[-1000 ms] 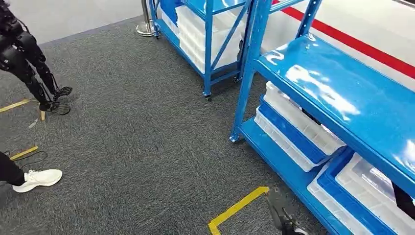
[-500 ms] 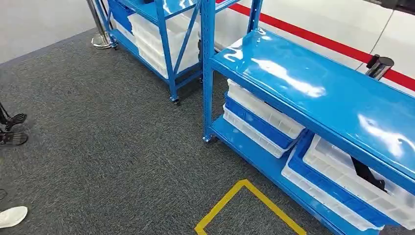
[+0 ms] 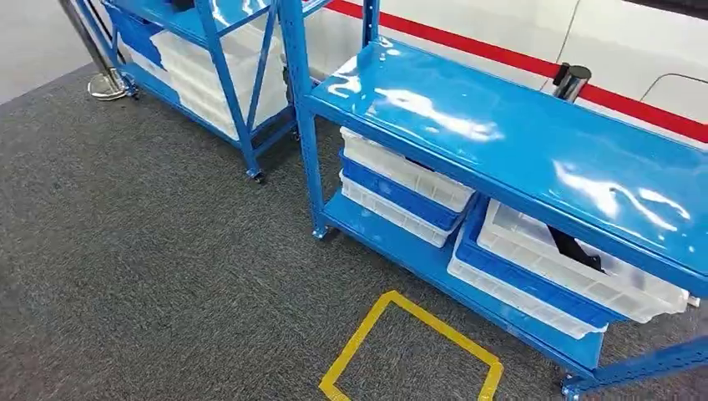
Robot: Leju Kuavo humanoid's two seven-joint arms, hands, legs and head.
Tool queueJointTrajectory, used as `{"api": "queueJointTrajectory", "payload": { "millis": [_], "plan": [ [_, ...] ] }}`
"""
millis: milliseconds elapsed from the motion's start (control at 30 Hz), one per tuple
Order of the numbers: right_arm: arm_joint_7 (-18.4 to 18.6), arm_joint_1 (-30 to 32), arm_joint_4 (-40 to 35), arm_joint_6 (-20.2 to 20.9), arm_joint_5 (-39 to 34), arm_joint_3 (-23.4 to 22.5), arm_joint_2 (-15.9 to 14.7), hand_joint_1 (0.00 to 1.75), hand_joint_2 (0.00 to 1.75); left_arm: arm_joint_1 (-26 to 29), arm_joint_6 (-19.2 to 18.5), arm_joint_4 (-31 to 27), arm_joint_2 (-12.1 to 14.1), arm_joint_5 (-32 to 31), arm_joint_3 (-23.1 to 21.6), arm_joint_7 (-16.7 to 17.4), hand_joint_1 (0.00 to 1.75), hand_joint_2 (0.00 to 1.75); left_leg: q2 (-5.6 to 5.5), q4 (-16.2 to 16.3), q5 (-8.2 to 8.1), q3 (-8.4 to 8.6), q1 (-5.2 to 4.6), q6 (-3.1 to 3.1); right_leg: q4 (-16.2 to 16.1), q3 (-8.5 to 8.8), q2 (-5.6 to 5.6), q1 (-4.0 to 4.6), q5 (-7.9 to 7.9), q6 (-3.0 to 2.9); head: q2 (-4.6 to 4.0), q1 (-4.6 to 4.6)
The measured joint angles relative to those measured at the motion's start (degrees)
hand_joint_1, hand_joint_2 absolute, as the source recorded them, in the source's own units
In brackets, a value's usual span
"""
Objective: Take the parts from the cabinet and place them on the table.
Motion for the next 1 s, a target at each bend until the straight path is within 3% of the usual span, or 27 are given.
{"api": "queueJointTrajectory", "payload": {
  "millis": [33, 100, 133, 167, 200, 267, 300, 333, 367, 400, 433, 467, 500, 533, 600, 633, 667, 700, 733, 767, 800, 833, 867, 900, 933, 967, 1000],
  "plan": [
    [-0.15, -0.02, 0.04, -0.20, -0.07, -0.18, 0.13, 0.00, 0.00, -0.14, 0.00, 0.00, -0.01, -0.18, -0.04, 0.13, 0.00, 0.00, 0.69, -0.06, -0.18, 0.42, -0.08, -0.37, 0.16, -0.36, 1.46, -0.20, 0.02, -0.87, 0.00, -0.48],
    [-0.39, -0.06, 0.20, -0.40, -0.15, -0.53, 0.26, 0.00, 0.00, -0.75, 0.00, -0.02, -0.07, -0.31, -0.11, 0.37, 0.00, 0.00, 2.35, -0.14, -0.54, 1.11, 0.27, -0.99, 0.28, -0.79, 2.94, 0.16, -0.13, -1.55, 0.00, -0.44],
    [-0.42, -0.06, 0.26, -0.46, -0.15, -0.59, 0.24, 0.00, 0.00, -1.01, -0.07, -0.04, -0.16, -0.35, -0.13, 0.41, 0.00, 0.00, 1.33, 0.15, -0.91, 1.13, 0.79, -1.63, 0.07, -0.02, 3.74, -0.82, 0.19, -2.17, 0.00, -0.42],
    [-0.48, -0.13, 0.26, -0.57, -0.15, -0.64, 0.37, 0.00, 0.00, -1.08, -0.13, -0.04, -0.18, -0.39, -0.15, 0.44, 0.00, 0.00, -2.90, 1.57, -2.22, 0.72, 0.94, -2.00, 0.06, -0.10, 4.39, -0.82, 0.25, -2.43, 0.00, -0.51],
    [-0.55, -0.14, 0.28, -0.72, -0.15, -0.68, 0.37, 0.00, 0.00, -0.98, -0.13, -0.02, -0.20, -0.55, -0.17, 0.44, 0.00, 0.00, -5.29, 5.12, -4.85, -0.83, 1.04, -1.96, 0.11, -0.16, 5.08, -0.73, 0.51, -3.18, 0.00, -0.46],
    [-0.59, -0.19, 0.28, -0.72, -0.15, -0.74, 0.37, 0.00, 0.00, -0.70, -0.13, 0.00, -0.07, -0.53, -0.17, 0.57, 0.00, 0.00, -6.60, 13.99, -9.14, -5.00, 1.04, -1.99, 0.15, -0.31, 6.82, -0.35, 0.49, -3.32, 0.00, -0.48],
    [-0.59, -0.11, 0.31, -0.72, -0.15, -0.76, 0.37, 0.00, 0.00, -0.56, -0.13, 0.02, -0.07, -0.55, -0.17, 0.61, 0.00, 0.00, -6.72, 17.15, -9.86, -6.73, 1.06, -2.00, 0.18, -0.30, 7.75, -0.25, 0.50, -3.34, 0.00, -0.46],
    [-0.59, -0.07, 0.39, -0.72, -0.15, -0.77, 0.37, 0.00, 0.00, -0.52, -0.13, 0.02, -0.09, -0.55, -0.17, 0.61, 0.00, 0.00, -6.75, 17.71, -8.97, -7.40, 1.07, -1.95, 0.20, -0.20, 8.71, -0.20, 0.50, -3.34, 0.00, -0.46],
    [-0.59, -0.03, 0.48, -0.72, -0.15, -0.79, 0.37, 0.00, 0.00, -0.54, -0.13, 0.02, -0.11, -0.55, -0.17, 0.61, 0.00, 0.00, -6.76, 15.63, -6.87, -6.83, 1.09, -1.81, 0.21, -0.09, 9.53, -0.20, 0.46, -3.29, 0.00, -0.44],
    [-0.59, -0.04, 0.50, -0.72, -0.15, -0.81, 0.39, 0.00, 0.00, -0.57, -0.13, 0.02, -0.11, -0.55, -0.17, 0.61, 0.00, 0.00, -6.84, 12.61, -4.66, -5.63, 1.12, -1.69, 0.25, 0.03, 10.22, -0.23, 0.45, -3.27, 0.00, -0.46],
    [-0.61, -0.08, 0.50, -0.72, -0.15, -0.81, 0.41, 0.00, 0.00, -0.59, -0.13, 0.02, -0.09, -0.55, -0.17, 0.61, 0.00, 0.00, -7.29, 7.13, -1.48, -3.33, 1.22, -1.53, 0.29, 0.18, 11.18, -0.27, 0.44, -3.24, 0.00, -0.44],
    [-0.77, -0.09, 0.50, -0.72, -0.15, -0.81, 0.52, 0.00, 0.00, -0.56, -0.13, 0.02, -0.05, -0.55, -0.17, 0.61, 0.00, 0.00, -10.01, 2.17, 0.62, -1.37, 1.47, -1.34, 0.35, -0.04, 12.04, -0.28, 0.43, -3.20, 0.00, -0.44],
    [-0.81, -0.23, 0.52, -0.75, -0.15, -0.83, 0.57, 0.00, 0.00, -0.56, -0.13, 0.09, -0.03, -0.55, -0.17, 0.63, 0.00, 0.00, -12.28, 1.22, -0.11, -1.06, 1.56, -1.38, 0.73, -0.23, 12.61, 0.27, 0.29, -2.86, 0.00, -0.44],
    [-0.89, -0.28, 0.52, -0.79, -0.13, -0.83, 0.57, 0.00, 0.00, -0.63, -0.13, 0.09, -0.03, -0.55, -0.17, 0.61, 0.00, 0.00, -11.17, 1.34, 0.02, -1.24, 1.32, -1.26, 0.55, -0.77, 13.27, 0.12, 0.52, -2.36, 0.00, -0.35],
    [-0.98, 0.08, 0.59, -0.83, 0.11, -0.85, 0.57, 0.00, 0.00, -0.76, -0.13, 0.07, -0.03, -0.48, -0.15, 0.63, 0.00, 0.00, -10.04, 1.29, 0.15, -1.16, 0.62, -0.43, -0.02, -1.56, 14.47, -0.32, 0.97, -1.47, 0.00, -0.42],
    [-0.98, 0.12, 0.70, -0.83, 0.11, -0.85, 0.57, 0.00, 0.00, -0.83, -0.13, 0.04, -0.09, -0.48, -0.15, 0.61, 0.00, 0.00, -9.29, 0.47, 0.64, -0.96, 0.92, 0.22, -0.01, -1.58, 14.82, 0.18, 0.99, -0.93, 0.00, -0.39],
    [-1.03, 0.14, 0.74, -0.83, 0.11, -0.85, 0.59, 0.00, 0.00, -0.94, -0.15, 0.04, -0.18, -0.46, -0.15, 0.61, 0.00, 0.00, -8.41, -0.01, 1.05, -0.81, 1.00, 0.72, 1.24, -1.77, 11.97, -0.05, 0.42, -1.05, 0.00, -0.40],
    [-1.07, -0.05, 0.74, -0.83, 0.13, -0.85, 0.68, 0.00, 0.00, -0.88, -0.13, 0.04, -0.16, -0.46, -0.15, 0.57, 0.00, 0.00, -7.81, -0.15, 1.13, -0.85, 0.97, 1.21, 3.85, -3.27, 9.39, 0.17, -1.33, -1.45, 0.00, -0.07],
    [-1.07, -0.17, 0.74, -0.85, 0.24, -0.85, 0.65, 0.00, 0.00, -0.80, -0.13, 0.04, -0.14, -0.48, -0.15, 0.57, 0.00, 0.00, -6.83, -0.15, 1.13, -0.92, 0.87, 1.26, 8.44, -5.64, 8.21, 0.12, -3.65, -1.83, 0.00, -0.07],
    [-1.07, -0.20, 0.74, -0.88, 0.39, -0.85, 0.56, 0.00, 0.00, -0.78, -0.13, 0.04, -0.14, -0.48, -0.15, 0.57, 0.00, 0.00, -5.96, -0.14, 1.13, -0.97, 0.76, 1.26, 12.81, -7.82, 7.81, 0.08, -5.44, -1.98, 0.00, -0.09],
    [-1.07, -0.20, 0.74, -0.88, 0.46, -0.83, 0.54, 0.00, 0.00, -0.78, -0.11, 0.04, -0.11, -0.48, -0.15, 0.59, 0.00, 0.00, -5.08, -0.12, 1.09, -1.08, 0.73, 1.31, 16.63, -9.63, 7.67, 0.08, -6.62, -1.80, 0.00, -0.09],
    [-1.07, -0.19, 0.74, -0.90, 0.55, -0.83, 0.54, 0.00, 0.00, -0.79, -0.11, 0.04, -0.14, -0.48, -0.15, 0.59, 0.00, 0.00, -4.34, -0.11, 1.09, -1.09, 0.72, 1.30, 17.90, -10.11, 7.61, 0.03, -6.66, -1.37, 0.00, -0.11],
    [-1.07, -0.10, 0.74, -0.92, 0.63, -0.83, 0.52, 0.00, 0.00, -0.82, -0.13, 0.04, -0.20, -0.48, -0.15, 0.59, 0.00, 0.00, -3.66, -0.10, 1.04, -1.07, 0.72, 1.23, 16.61, -9.32, 7.46, -0.07, -5.94, -0.81, 0.00, -0.09],
    [-1.05, -0.02, 0.76, -0.92, 0.66, -0.83, 0.46, 0.00, 0.00, -0.84, -0.11, 0.04, -0.25, -0.48, -0.15, 0.57, 0.00, 0.00, -3.01, -0.08, 0.97, -1.01, 0.75, 1.12, 12.73, -7.10, 7.06, -0.14, -4.36, -0.11, 0.00, -0.07],
    [-1.03, 0.06, 0.76, -0.92, 0.70, -0.83, 0.35, 0.00, 0.00, -0.84, -0.13, 0.04, -0.38, -0.48, -0.15, 0.59, 0.00, 0.00, -2.34, -0.05, 0.86, -0.86, 0.78, 0.95, 6.81, -3.77, 6.07, -0.27, -2.33, 0.52, 0.00, -0.09],
    [-1.03, -0.06, 0.76, -0.94, 0.72, -0.83, 0.26, 0.00, 0.00, -0.83, -0.13, 0.04, -0.38, -0.46, -0.15, 0.59, 0.00, 0.00, -1.69, 0.00, 0.71, -0.64, 0.74, 0.67, 1.43, -0.65, 3.36, -0.29, -0.93, 0.74, 0.00, -0.07],
    [-1.03, -0.27, 0.76, -0.94, 0.79, -0.83, 0.28, 0.00, 0.00, -0.82, -0.11, 0.04, -0.31, -0.48, -0.15, 0.59, 0.00, 0.00, -1.08, 0.16, 0.32, -0.48, 0.13, 0.16, -0.02, -0.25, 1.10, 0.10, -0.34, 0.07, 0.00, -0.09]
  ]
}}
